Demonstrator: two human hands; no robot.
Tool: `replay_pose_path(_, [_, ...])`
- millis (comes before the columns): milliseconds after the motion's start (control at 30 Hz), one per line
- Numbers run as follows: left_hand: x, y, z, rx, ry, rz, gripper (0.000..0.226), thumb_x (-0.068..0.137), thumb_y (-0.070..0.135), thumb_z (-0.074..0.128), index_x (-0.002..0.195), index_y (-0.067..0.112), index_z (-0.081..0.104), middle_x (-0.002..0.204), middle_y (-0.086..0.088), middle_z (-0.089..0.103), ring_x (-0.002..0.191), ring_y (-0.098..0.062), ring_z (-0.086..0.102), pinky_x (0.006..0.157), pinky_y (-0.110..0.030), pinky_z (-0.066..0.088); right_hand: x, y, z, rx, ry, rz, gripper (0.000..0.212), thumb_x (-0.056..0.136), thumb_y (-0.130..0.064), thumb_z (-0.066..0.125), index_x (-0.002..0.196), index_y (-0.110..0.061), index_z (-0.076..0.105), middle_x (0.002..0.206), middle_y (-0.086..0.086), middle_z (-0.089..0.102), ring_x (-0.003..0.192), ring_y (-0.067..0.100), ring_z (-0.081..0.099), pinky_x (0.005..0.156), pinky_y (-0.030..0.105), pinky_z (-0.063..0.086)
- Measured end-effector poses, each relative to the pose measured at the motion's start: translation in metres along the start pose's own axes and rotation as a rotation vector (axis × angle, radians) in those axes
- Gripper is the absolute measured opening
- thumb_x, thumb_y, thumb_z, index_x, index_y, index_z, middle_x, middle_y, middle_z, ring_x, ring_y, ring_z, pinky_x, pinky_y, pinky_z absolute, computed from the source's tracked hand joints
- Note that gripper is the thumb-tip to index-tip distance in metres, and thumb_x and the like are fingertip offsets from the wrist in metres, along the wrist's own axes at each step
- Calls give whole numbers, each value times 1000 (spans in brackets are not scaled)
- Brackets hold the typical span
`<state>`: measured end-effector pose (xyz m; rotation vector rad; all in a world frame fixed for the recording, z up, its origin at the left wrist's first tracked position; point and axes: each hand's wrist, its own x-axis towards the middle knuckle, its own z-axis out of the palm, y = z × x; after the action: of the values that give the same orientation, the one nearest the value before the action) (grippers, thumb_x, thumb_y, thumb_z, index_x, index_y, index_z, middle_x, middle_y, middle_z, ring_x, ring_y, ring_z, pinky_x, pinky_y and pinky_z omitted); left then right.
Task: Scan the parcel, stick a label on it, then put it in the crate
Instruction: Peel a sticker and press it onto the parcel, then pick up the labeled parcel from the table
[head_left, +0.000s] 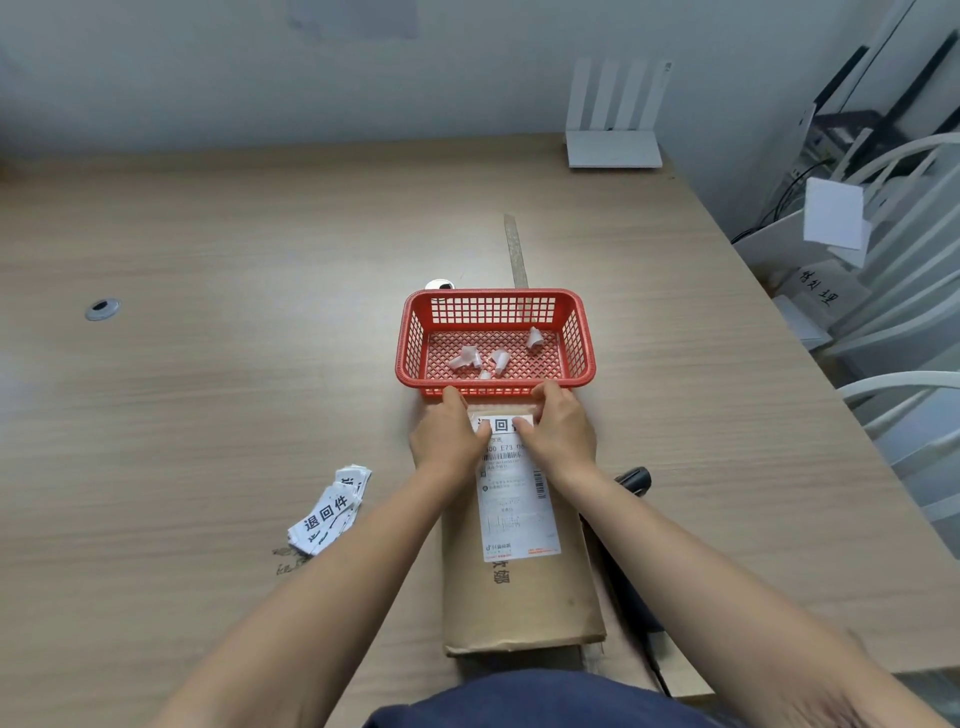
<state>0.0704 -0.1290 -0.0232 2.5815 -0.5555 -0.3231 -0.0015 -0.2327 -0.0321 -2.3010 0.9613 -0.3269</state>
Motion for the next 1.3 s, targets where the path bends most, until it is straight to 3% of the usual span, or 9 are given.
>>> replay_pose_path(200, [0,-10,-7,-3,1,-89,34,84,28,49,112,8,46,111,-13,65,101,-34,61,82,-40,49,-3,9,-10,78,54,62,27,80,-17,56,106,-8,54,102,11,61,89,23,57,69,30,43])
replay_pose_path(433, [-21,-37,-14,-164,-21,-161,36,88,29,47,115,5,48,121,-15,57,107,-33,56,88,-40,46,-33,34,-23,230,-21,159,30,82,-17,61,109,-8,54,113,11,60,97,22,57,83,34,47])
replay_pose_path(567, [-62,-48,-4,-424,-216,-231,52,88,26,52,131,1,37,126,-11,47,114,-26,50,100,-38,42,-69,40,-28,317,-249,301,44,81,-24,62,120,-10,47,114,3,58,100,17,55,85,30,44])
replay_pose_path(700, [-102,-59,7,-775,-438,-319,57,84,25,63,132,17,35,116,4,55,98,-10,57,85,-31,49,-102,43,-25,370,-348,359,56,79,-18,62,129,-15,39,121,3,58,101,15,53,80,27,39])
replay_pose_path(833, [-114,-68,8,-867,-439,-206,56,80,15,69,129,22,43,120,3,62,89,4,61,67,-11,52,-115,33,-27,499,-327,374,61,79,-12,63,133,-20,37,113,-3,59,100,13,54,83,27,39])
replay_pose_path(933, [-116,-69,-10,-906,-399,-88,68,69,24,71,131,23,43,115,9,62,83,13,64,65,-6,51,-125,20,-34,575,-263,316,61,79,-11,65,133,-23,38,117,-2,57,102,12,53,85,28,41])
replay_pose_path(1033, [-119,-65,-36,-892,-352,33,71,66,31,71,131,29,43,121,9,62,92,14,61,75,-14,54,-139,6,-46,675,-172,259,63,76,-17,67,132,-31,39,122,-3,56,108,12,54,90,33,45])
replay_pose_path(1167, [-127,-55,-57,-774,-304,193,83,58,54,69,134,41,37,130,10,55,114,-1,53,96,-31,48,-168,-6,-66,707,-41,198,60,77,-25,65,128,-39,38,118,-14,56,110,9,53,92,36,49])
replay_pose_path(1300, [-139,-30,-59,-759,-390,323,92,54,59,67,138,48,29,134,7,50,119,-7,49,88,-26,48,-200,-3,-93,687,117,203,53,84,-20,62,124,-42,35,116,-16,54,107,3,52,88,26,49])
